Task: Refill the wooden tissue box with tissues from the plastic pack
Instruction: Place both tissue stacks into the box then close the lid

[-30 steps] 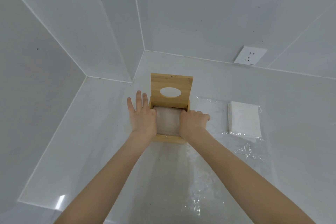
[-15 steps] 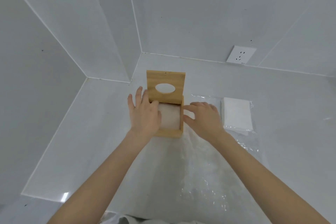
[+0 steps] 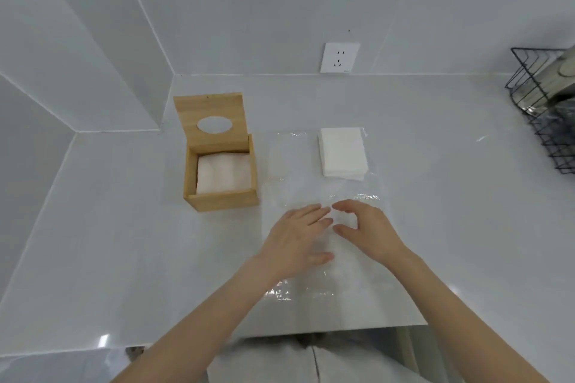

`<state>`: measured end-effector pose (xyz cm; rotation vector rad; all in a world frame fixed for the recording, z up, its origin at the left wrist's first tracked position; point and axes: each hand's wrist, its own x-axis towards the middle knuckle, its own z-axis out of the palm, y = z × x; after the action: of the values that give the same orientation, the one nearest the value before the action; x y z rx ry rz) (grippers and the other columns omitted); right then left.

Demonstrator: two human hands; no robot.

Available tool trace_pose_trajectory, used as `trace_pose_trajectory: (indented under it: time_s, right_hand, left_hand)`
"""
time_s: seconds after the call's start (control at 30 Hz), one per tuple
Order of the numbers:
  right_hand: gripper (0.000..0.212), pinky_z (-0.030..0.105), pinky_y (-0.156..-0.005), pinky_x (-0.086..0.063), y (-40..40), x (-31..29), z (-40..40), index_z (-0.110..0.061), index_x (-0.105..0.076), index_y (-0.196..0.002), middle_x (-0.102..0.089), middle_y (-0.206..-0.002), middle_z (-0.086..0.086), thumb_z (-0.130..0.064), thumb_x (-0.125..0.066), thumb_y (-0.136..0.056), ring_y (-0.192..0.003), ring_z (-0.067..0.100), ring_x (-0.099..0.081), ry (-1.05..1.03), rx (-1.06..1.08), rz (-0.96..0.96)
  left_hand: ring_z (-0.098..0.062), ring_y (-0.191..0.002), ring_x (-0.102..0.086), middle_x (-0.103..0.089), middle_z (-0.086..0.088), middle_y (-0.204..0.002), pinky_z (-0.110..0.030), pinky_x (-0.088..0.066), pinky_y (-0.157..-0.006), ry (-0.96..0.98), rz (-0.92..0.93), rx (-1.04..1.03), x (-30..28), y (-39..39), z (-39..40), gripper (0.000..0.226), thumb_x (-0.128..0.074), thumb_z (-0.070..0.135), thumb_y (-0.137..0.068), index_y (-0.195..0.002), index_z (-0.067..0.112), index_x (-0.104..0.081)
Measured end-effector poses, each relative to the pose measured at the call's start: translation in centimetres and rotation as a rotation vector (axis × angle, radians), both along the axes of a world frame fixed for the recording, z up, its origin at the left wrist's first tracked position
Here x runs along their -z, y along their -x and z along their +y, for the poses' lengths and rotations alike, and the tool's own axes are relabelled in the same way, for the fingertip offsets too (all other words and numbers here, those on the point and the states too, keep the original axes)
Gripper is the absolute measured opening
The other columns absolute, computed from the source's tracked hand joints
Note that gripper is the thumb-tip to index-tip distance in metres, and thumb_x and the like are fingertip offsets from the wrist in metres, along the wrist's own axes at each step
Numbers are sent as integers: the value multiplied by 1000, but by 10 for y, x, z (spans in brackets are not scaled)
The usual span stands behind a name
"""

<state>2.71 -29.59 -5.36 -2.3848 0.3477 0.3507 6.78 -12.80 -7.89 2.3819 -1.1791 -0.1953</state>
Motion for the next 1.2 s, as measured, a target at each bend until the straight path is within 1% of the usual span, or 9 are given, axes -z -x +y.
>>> trace_pose_trajectory:
  time_s: [0.1, 0.23, 0.37, 0.5, 0.6, 0.7, 0.8, 1.0, 1.2]
  right_hand:
    - [54, 25, -102, -32, 23, 9, -6, -21, -45, -133, -46, -141, -4, -24, -65, -82, -133, 13, -35, 104, -57, 11]
    - [61, 28, -110, -26, 46, 21, -12, -20, -38, -137, -34, -149, -1, -25, -65, -83, -139, 15, -25, 121, -50, 66]
    - [49, 24, -103, -30, 59, 27, -14, -20, -47, -131, -45, -141, -3, -22, -62, -85, -132, 14, -35, 62, 17, -5]
    - [22, 21, -82, -42, 64, 25, -10, -20, -65, -105, -65, -105, -6, -16, -62, -84, -94, 10, -59, -93, 151, -73]
    - [12, 11, -69, -43, 66, 20, -5, -19, -70, -91, -68, -83, -9, -14, -63, -83, -72, 5, -59, -233, 195, -62]
    - [13, 4, -66, -42, 70, 20, 1, -17, -72, -91, -68, -80, -12, -13, -62, -84, -66, -5, -58, -286, 131, -20]
    - [21, 2, -72, -41, 72, 21, 7, -13, -70, -102, -71, -100, -5, -12, -55, -88, -73, -13, -57, -222, 35, -1]
    - [51, 31, -113, -28, 73, 38, 15, -7, -47, -133, -47, -142, 8, -26, -24, -92, -135, 24, -38, 57, -196, -41]
    - [57, 52, -106, -37, 57, 54, 16, 1, -46, -131, -43, -143, 18, -28, -23, -88, -134, 35, -38, 182, -128, -74]
  left_hand:
    - [-15, -144, -10, -16, 1, -156, -34, -6, -117, -206, 187, 52, 18, 14, -5, 83, -64, 49, -75, -142, 16, -29]
    - [-12, -144, 3, -2, 5, -157, -29, 5, -115, -327, 207, 76, 39, 21, -8, 86, -60, 49, -79, -146, 19, -14]
    - [-16, -144, -8, -14, 2, -156, -35, -4, -118, -285, 228, 87, 48, 20, -8, 81, -36, 63, -75, -142, 19, -28]
    - [-25, -135, -36, -44, -4, -143, -38, -20, -111, -153, 198, 30, 48, 21, -8, 63, -32, 51, -78, -125, 17, -55]
    - [-28, -115, -59, -64, -5, -123, -42, -45, -94, -107, 101, 9, 48, 19, -12, 44, -35, 38, -84, -100, 17, -70]
    - [-27, -107, -60, -67, -4, -113, -31, -44, -81, -109, 153, 6, 44, 14, -17, 44, -29, 35, -87, -91, 16, -68]
    - [-22, -84, -58, -63, -3, -90, -24, -32, -66, -65, 232, -61, 38, 13, -23, 53, -20, 40, -82, -80, 10, -65]
    - [-13, -68, -55, -65, 2, -72, -26, -38, -64, 14, 314, -159, 28, 13, -26, 24, -46, 31, -92, -82, 22, -67]
    - [-6, -98, -64, -70, 14, -108, -29, -51, -83, 198, 290, -123, 5, 23, -24, 39, -36, 45, -87, -105, 31, -66]
